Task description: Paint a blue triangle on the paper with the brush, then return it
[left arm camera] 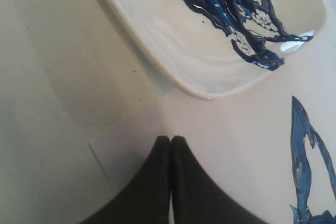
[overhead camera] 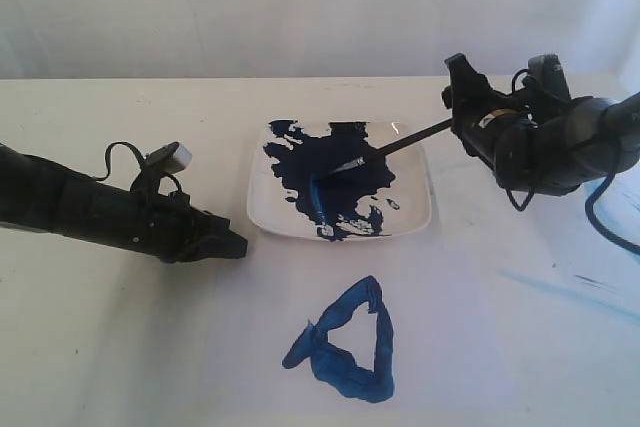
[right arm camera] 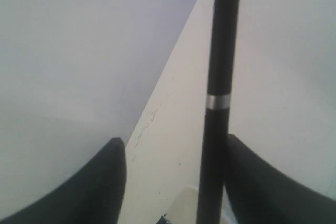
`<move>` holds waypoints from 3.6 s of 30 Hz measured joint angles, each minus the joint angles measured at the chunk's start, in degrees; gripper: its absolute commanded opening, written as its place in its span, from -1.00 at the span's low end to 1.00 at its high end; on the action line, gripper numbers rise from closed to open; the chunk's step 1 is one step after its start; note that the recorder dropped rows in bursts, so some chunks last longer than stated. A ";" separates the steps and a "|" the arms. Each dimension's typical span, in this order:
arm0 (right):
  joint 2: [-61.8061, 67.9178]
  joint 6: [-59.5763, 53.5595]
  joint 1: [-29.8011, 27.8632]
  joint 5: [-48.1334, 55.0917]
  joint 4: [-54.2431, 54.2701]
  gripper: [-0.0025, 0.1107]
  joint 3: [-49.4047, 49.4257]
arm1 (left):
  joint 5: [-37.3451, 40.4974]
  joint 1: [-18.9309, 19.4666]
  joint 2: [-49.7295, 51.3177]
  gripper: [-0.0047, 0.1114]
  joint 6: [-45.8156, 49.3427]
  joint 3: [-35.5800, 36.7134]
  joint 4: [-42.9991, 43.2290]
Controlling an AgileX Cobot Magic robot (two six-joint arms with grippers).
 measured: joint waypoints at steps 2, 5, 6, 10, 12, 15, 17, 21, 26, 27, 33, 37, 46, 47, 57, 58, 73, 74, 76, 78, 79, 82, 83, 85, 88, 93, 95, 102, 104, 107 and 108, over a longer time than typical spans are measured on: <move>0.00 0.74 0.00 0.00 -0.46 0.10 0.00 | 0.00 0.00 0.00 -0.92 0.00 0.00 0.00; 0.00 4.87 0.00 0.00 -2.72 0.10 0.00 | 0.00 0.00 0.00 -0.92 0.00 0.00 0.00; 0.00 6.55 0.00 0.12 -3.85 0.10 0.00 | 0.00 0.00 0.00 -0.92 0.00 0.00 0.00; 0.00 9.74 0.00 2.53 -8.42 0.10 0.00 | 0.00 0.00 0.00 -0.92 0.00 0.00 0.00; 0.00 10.10 0.00 4.30 -9.81 0.10 0.00 | 0.00 0.00 0.00 -0.92 0.00 0.00 0.00; 0.10 9.47 0.00 5.70 -10.61 0.10 0.00 | 0.00 0.00 0.00 -0.92 0.00 0.00 0.00; 0.10 9.24 0.00 5.92 -10.59 0.10 0.00 | 0.00 0.00 0.00 -0.92 0.00 0.00 0.00; 0.10 8.19 0.00 6.71 -10.83 0.10 0.00 | 0.00 0.00 0.00 -0.92 0.00 0.00 0.00; -1.52 3.93 -0.91 11.91 -10.83 0.10 0.00 | 0.00 0.00 0.00 -0.92 0.00 0.00 0.00; -2.07 3.11 -1.32 13.20 -10.83 0.10 0.00 | 0.00 0.00 0.00 -0.92 0.00 0.00 0.00; -4.74 0.76 -2.36 19.96 -11.06 0.09 0.00 | 0.00 0.00 0.00 -0.92 0.00 0.00 0.00; -6.75 -4.40 -2.46 24.47 -11.18 -0.02 0.00 | 0.00 0.00 0.00 -0.92 0.00 0.00 0.00; -16.32 -24.01 -2.46 37.74 -11.41 -0.30 2.84 | 0.00 0.00 0.00 -0.92 0.00 0.00 0.00; -17.31 -25.23 -2.46 38.21 -11.41 -0.36 3.54 | 0.00 0.00 0.00 -0.92 0.00 0.00 0.00; -45.76 -37.37 -2.46 38.47 -11.85 -0.96 18.95 | 0.00 0.00 0.00 -0.92 0.00 0.00 0.00; -49.65 -38.18 -2.46 38.22 -11.85 -0.96 20.74 | 0.00 0.00 0.00 -0.92 0.00 0.00 0.00; -80.22 -48.46 -2.58 42.34 -11.97 -0.96 37.22 | 0.00 0.00 0.00 -0.92 0.00 0.00 0.00; -81.34 -48.88 -2.58 42.58 -11.97 -0.96 38.13 | 0.00 0.00 0.00 -0.92 0.00 0.00 0.00; -84.09 -49.28 -2.58 43.00 -11.97 -0.96 39.87 | 0.00 0.00 0.00 -0.92 0.00 0.00 0.00; -86.97 -49.42 -2.58 43.03 -11.97 -0.96 41.81 | 0.00 0.00 0.00 -0.92 0.00 0.00 0.00; -88.46 -49.42 -2.58 42.87 -11.97 -0.96 42.72 | 0.00 0.00 0.00 -0.92 0.00 0.00 0.00; -93.09 -49.42 -2.58 40.21 -11.97 -0.96 46.62 | 0.00 0.00 0.00 -0.92 0.00 0.00 0.00; -94.57 -49.53 -2.58 38.44 -11.97 -0.96 48.17 | 0.00 0.00 0.00 -0.92 0.00 0.00 0.00; -98.28 -49.53 -2.58 34.33 -11.87 -0.96 51.21 | 0.00 0.00 0.00 -0.92 0.00 0.00 0.00; -102.60 -50.24 -2.58 30.47 -11.87 -0.96 54.40 | 0.00 0.00 0.00 -0.92 0.00 0.00 0.00; -104.53 -50.98 -2.58 29.27 -10.87 -0.96 57.00 | 0.00 0.00 0.00 -0.92 0.00 0.00 0.00; -104.65 -50.98 -2.58 30.27 -10.87 -0.96 57.41 | 0.00 0.00 0.00 -0.92 0.00 0.00 0.00; -104.77 -50.98 -2.58 33.31 -10.78 -0.96 57.62 | 0.00 0.00 0.00 -0.92 0.00 0.00 0.00; -104.77 -50.98 -2.58 33.44 -10.78 -0.96 57.62 | 0.00 0.00 0.00 -0.92 0.00 0.00 0.00; -104.77 -50.98 -2.58 33.44 -10.78 -0.96 57.62 | 0.00 0.00 0.00 -0.92 0.00 0.00 0.00; -104.77 -50.98 -2.58 33.44 -10.78 -0.96 57.62 | 0.00 0.00 0.00 -0.92 0.00 0.00 0.00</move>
